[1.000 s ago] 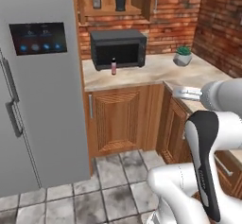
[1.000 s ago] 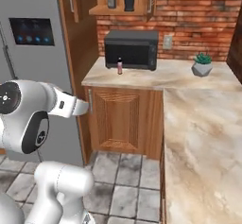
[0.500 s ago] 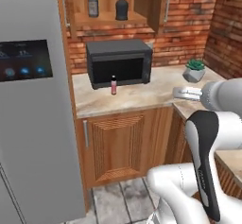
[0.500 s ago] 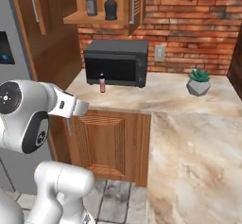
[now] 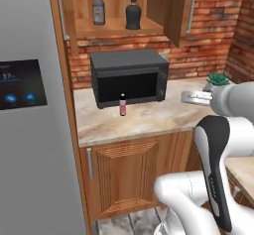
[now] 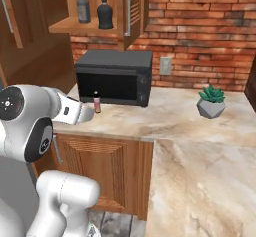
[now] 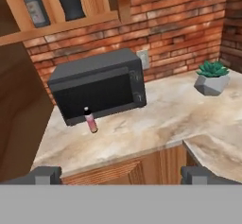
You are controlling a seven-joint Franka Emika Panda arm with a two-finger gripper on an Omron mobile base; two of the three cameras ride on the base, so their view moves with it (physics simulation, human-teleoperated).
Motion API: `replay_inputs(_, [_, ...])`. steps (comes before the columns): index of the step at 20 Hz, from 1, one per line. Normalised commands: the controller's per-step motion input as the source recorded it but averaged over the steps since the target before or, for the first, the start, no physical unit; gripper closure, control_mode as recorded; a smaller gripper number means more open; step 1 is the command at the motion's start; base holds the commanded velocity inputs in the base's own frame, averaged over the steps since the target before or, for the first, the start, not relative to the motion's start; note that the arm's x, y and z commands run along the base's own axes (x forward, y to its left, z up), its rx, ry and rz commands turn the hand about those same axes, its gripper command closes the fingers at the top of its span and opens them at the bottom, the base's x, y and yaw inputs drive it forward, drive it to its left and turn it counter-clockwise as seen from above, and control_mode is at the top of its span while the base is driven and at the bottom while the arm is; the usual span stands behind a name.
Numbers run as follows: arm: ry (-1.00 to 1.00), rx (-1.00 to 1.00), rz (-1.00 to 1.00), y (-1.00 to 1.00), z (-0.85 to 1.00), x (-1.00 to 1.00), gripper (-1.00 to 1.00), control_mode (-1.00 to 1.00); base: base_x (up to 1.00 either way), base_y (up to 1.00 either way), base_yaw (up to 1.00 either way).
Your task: Sort all alcoholic drinks to one cabinet, and non-alcoholic drinks to the other.
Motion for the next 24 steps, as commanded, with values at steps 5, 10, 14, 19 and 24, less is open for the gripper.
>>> replay_inputs(5, [0.0,0.0,0.0,0.0,0.0,0.0,-1.0,1.0,0.53,-0.04,0.06])
replay_inputs(10, [0.0,0.0,0.0,0.0,0.0,0.0,-1.0,1.0,0.37,-0.01,0.11])
replay_inputs(14, [0.0,0.0,0.0,0.0,0.0,0.0,-1.0,1.0,0.35,-0.01,0.12])
replay_inputs(19, [0.01,0.0,0.01,0.0,-0.07,0.04,-1.0,-1.0,0.17,0.0,0.08])
replay_inputs(24, [0.07,0.0,0.04,0.0,-0.62,0.27,-1.0,-1.0,0.0,0.0,0.0])
